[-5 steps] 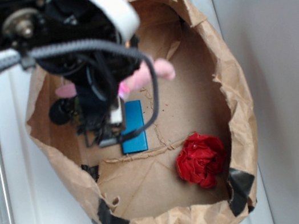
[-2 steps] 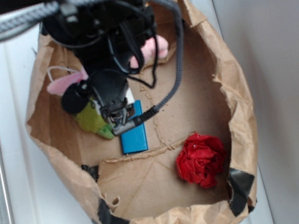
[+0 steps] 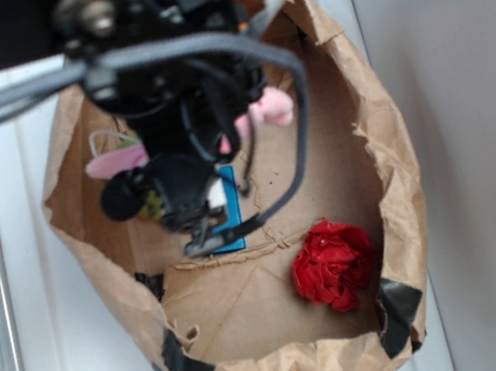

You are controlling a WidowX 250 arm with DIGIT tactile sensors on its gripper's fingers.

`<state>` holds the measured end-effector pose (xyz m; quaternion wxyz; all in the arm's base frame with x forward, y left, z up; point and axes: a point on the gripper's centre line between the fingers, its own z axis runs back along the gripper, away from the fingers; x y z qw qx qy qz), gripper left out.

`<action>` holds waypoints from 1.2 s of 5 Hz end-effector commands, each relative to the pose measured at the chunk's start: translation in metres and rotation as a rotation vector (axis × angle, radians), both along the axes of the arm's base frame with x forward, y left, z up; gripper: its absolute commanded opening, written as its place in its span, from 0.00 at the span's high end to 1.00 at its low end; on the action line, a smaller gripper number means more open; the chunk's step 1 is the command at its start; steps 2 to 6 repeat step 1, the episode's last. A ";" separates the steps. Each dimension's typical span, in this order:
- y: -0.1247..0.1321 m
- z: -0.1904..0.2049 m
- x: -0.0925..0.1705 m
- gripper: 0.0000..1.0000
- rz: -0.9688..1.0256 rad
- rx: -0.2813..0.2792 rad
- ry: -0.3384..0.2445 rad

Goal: Grab the pink bunny.

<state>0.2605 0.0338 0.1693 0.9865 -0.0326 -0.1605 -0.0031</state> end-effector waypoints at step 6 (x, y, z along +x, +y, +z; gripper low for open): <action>-0.002 0.019 0.007 1.00 -0.036 0.027 -0.088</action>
